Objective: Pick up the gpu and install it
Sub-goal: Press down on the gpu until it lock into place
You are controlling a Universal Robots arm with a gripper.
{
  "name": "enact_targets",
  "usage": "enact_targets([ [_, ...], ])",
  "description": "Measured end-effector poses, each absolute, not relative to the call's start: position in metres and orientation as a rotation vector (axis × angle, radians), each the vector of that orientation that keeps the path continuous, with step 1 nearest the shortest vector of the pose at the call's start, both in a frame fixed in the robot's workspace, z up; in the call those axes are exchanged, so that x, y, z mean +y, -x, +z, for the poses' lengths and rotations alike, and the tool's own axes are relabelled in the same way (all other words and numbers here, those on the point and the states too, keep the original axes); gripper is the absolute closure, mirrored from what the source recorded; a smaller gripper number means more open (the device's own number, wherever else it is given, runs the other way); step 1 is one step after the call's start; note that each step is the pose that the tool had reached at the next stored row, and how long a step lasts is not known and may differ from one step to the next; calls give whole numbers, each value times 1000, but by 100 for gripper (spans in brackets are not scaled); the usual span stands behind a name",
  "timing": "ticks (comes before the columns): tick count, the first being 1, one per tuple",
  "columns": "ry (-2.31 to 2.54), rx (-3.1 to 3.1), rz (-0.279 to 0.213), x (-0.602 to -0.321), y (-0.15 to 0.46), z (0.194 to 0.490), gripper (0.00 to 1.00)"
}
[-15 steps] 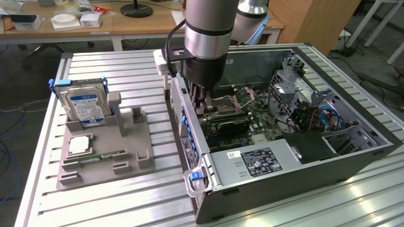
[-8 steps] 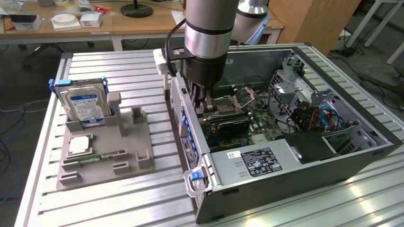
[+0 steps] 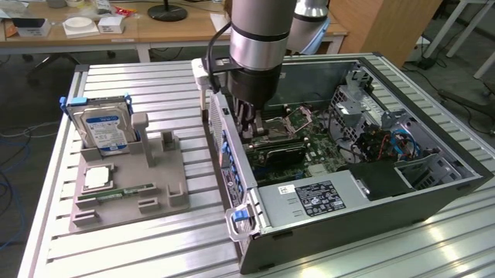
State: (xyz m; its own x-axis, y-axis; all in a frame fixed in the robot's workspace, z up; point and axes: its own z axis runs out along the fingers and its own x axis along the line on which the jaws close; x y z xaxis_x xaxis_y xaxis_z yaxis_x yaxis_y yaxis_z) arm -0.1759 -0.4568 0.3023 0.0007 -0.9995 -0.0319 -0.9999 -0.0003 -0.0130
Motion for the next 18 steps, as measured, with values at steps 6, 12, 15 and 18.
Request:
enact_targets([
  [6,2200,2198,21,-457,168,302,90],
  [12,2202,2195,21,-457,152,300,90],
  [15,2204,2194,21,-457,144,298,90],
  [18,2206,2192,21,-457,135,296,90],
])
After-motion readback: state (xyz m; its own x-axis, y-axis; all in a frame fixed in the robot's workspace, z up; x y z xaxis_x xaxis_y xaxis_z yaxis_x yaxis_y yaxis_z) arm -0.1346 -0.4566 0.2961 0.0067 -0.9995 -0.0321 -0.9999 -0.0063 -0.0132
